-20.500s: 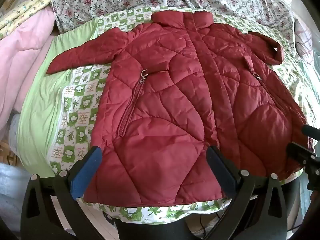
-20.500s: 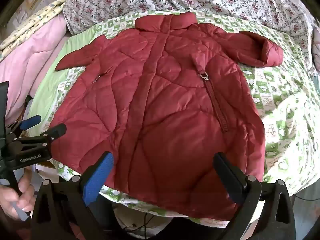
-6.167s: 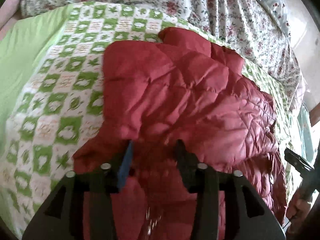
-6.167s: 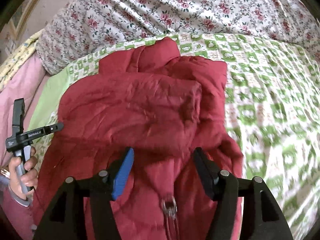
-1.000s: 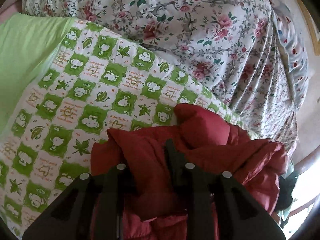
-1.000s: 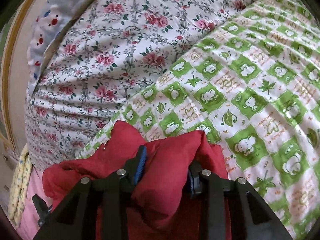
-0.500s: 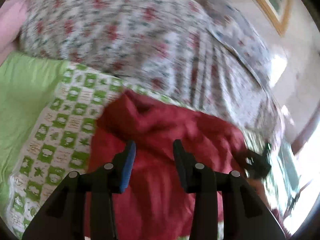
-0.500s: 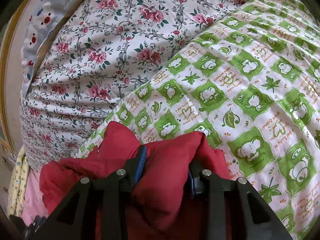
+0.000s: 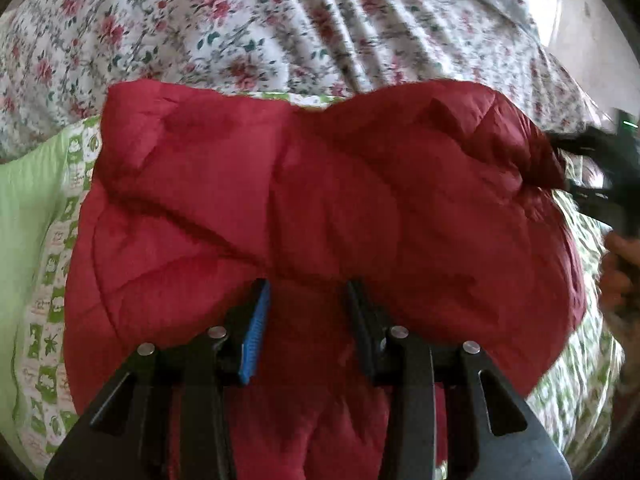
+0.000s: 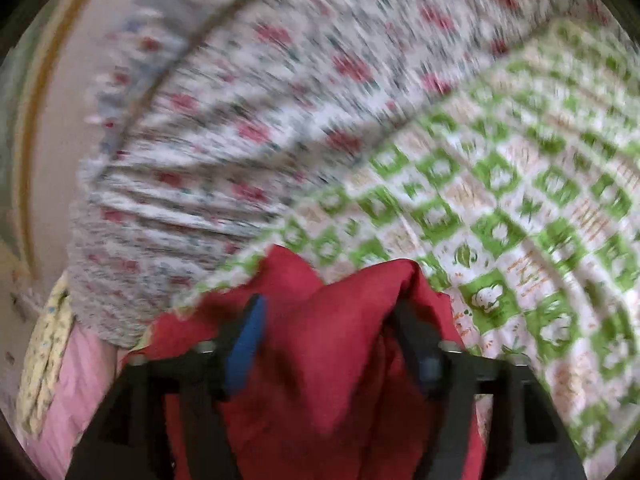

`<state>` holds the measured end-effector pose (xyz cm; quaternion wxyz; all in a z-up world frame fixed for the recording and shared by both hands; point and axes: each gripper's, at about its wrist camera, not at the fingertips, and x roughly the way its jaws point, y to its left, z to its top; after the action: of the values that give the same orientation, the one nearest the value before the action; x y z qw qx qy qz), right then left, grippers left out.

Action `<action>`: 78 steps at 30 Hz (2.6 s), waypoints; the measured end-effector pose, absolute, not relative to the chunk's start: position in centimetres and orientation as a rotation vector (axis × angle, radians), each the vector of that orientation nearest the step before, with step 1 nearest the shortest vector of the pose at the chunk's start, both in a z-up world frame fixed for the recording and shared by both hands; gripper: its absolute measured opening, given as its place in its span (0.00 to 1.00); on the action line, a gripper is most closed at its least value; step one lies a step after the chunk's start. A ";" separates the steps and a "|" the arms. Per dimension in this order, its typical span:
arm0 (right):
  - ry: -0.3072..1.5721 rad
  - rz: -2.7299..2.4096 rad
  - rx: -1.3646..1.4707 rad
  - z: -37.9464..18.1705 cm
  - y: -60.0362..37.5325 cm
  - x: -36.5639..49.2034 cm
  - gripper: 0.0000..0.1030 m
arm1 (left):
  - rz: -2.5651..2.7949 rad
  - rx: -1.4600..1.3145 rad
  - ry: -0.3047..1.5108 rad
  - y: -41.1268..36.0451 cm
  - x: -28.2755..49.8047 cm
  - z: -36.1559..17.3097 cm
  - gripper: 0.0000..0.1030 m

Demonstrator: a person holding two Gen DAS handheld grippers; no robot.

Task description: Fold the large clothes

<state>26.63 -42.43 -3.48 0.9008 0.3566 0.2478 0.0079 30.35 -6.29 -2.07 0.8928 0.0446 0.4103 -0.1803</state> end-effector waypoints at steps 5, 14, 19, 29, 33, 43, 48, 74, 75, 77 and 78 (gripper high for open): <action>0.500 0.109 0.487 -1.3 -36.8 24.0 0.82 | -0.346 0.085 0.855 -6.5 31.2 -2.4 0.36; 0.740 0.081 0.061 -5.4 -28.3 29.9 0.80 | -0.339 0.051 0.868 -4.8 32.6 -1.5 0.36; 0.766 0.025 0.170 -6.6 -31.5 32.0 0.84 | -0.198 0.009 0.878 -1.3 35.8 -2.1 0.36; 0.806 0.035 0.296 -8.8 -34.1 35.0 0.87 | -0.119 -0.099 0.955 1.8 40.4 -5.2 0.37; 0.811 0.030 0.284 -8.9 -34.0 35.2 0.88 | -0.129 -0.095 0.958 2.0 40.1 -5.0 0.37; 0.790 0.055 0.295 -8.4 -34.1 34.7 0.89 | -0.191 -0.148 0.898 3.6 34.8 -1.8 0.37; 0.733 0.056 0.319 -6.1 -34.5 31.6 0.89 | -0.200 -0.182 0.880 5.3 33.1 -1.1 0.38; 0.762 0.011 0.420 -7.5 -41.7 23.3 0.89 | -0.226 -0.320 0.937 10.0 31.8 -3.4 0.63; 0.763 0.017 0.435 -7.6 -41.9 23.2 0.89 | -0.233 -0.330 0.942 10.1 31.9 -3.6 0.65; 0.770 0.029 0.470 -8.0 -42.4 23.3 0.89 | -0.251 -0.359 0.953 10.6 32.0 -4.1 0.67; 0.773 0.030 0.479 -8.1 -42.6 23.3 0.89 | -0.260 -0.378 0.959 10.8 32.1 -4.3 0.67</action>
<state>23.28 -42.56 -8.15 0.8983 0.2312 0.3734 0.0145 32.07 10.78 -4.29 0.8621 -0.1800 0.4571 -0.1241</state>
